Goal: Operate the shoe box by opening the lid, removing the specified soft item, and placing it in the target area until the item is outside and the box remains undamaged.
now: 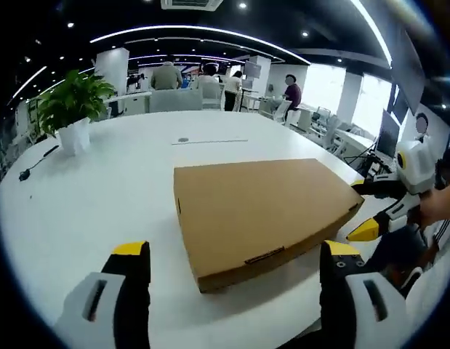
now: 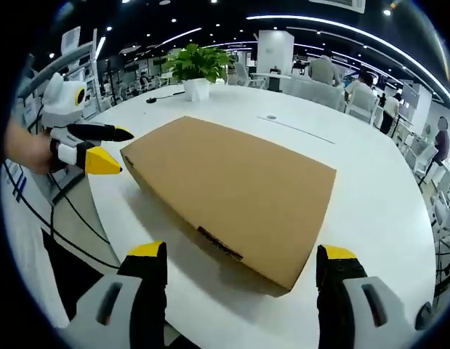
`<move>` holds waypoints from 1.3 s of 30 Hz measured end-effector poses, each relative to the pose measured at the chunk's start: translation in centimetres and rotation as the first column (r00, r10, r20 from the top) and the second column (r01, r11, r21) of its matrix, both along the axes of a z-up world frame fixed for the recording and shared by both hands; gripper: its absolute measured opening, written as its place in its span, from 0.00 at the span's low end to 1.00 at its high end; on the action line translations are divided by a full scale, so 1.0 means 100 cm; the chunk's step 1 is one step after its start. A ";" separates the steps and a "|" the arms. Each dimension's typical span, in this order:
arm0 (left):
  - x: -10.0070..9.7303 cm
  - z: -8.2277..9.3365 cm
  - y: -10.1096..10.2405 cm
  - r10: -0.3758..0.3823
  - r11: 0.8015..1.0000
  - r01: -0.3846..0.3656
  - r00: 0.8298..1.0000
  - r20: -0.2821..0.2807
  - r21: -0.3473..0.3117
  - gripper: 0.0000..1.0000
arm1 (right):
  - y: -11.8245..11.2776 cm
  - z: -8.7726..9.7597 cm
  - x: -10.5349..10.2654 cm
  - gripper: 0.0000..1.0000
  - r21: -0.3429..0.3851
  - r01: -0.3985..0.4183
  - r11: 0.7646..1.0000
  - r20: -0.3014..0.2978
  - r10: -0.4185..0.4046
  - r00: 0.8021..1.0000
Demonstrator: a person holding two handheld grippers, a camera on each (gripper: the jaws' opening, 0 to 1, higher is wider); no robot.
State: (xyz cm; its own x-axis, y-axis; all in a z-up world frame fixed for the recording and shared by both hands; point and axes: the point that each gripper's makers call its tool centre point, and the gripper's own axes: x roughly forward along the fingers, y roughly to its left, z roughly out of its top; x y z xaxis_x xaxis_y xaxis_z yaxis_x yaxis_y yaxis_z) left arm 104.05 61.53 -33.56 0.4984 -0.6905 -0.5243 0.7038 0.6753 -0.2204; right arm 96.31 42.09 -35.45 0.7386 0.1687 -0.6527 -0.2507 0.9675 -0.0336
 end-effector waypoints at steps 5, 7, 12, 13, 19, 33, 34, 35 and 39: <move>-0.005 0.004 0.010 0.036 0.998 -0.038 0.998 -0.057 -0.039 0.99 | -0.007 0.019 -0.001 0.81 -0.029 -0.007 1.000 0.081 0.009 0.997; -0.003 0.009 0.015 0.039 0.997 -0.042 0.998 -0.051 -0.064 0.99 | -0.011 0.026 -0.004 0.76 -0.018 0.006 1.000 0.100 -0.004 0.995; -0.003 0.019 0.028 0.041 0.996 -0.046 0.997 -0.059 -0.072 0.95 | -0.018 0.039 -0.011 0.72 0.069 0.046 0.997 0.108 -0.053 0.993; -0.008 0.019 0.029 0.044 0.996 -0.050 0.995 -0.088 -0.070 0.92 | -0.022 0.044 -0.014 0.72 0.065 0.068 0.996 0.100 -0.074 0.992; -0.010 0.032 0.041 0.025 0.997 -0.029 0.998 -0.059 -0.067 0.96 | -0.030 0.043 -0.028 0.59 0.075 0.103 0.992 0.068 -0.109 0.992; -0.021 0.077 0.037 0.007 0.964 -0.034 0.995 -0.102 -0.265 0.70 | -0.029 0.076 -0.020 0.71 0.308 0.130 0.942 0.139 -0.179 0.974; -0.020 0.078 0.035 0.014 0.963 -0.040 0.995 -0.099 -0.268 0.81 | -0.029 0.078 -0.019 0.71 0.320 0.133 0.938 0.136 -0.184 0.974; -0.019 0.081 0.036 0.022 0.956 -0.055 0.993 -0.117 -0.289 0.86 | -0.031 0.080 -0.018 0.72 0.365 0.164 0.916 0.113 -0.218 0.969; -0.014 0.087 0.043 0.050 0.949 -0.086 0.991 -0.124 -0.303 0.83 | -0.041 0.090 -0.013 0.80 0.405 0.193 0.894 0.135 -0.267 0.954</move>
State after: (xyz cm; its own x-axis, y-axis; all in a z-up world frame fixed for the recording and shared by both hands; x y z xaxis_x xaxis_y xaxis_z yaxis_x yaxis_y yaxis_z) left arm 102.62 65.79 -24.87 0.4992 -0.7933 -0.3484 0.6168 0.6078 -0.5002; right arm 95.02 37.98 -26.46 0.8869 0.1883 -0.4220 -0.0446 0.9439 0.3273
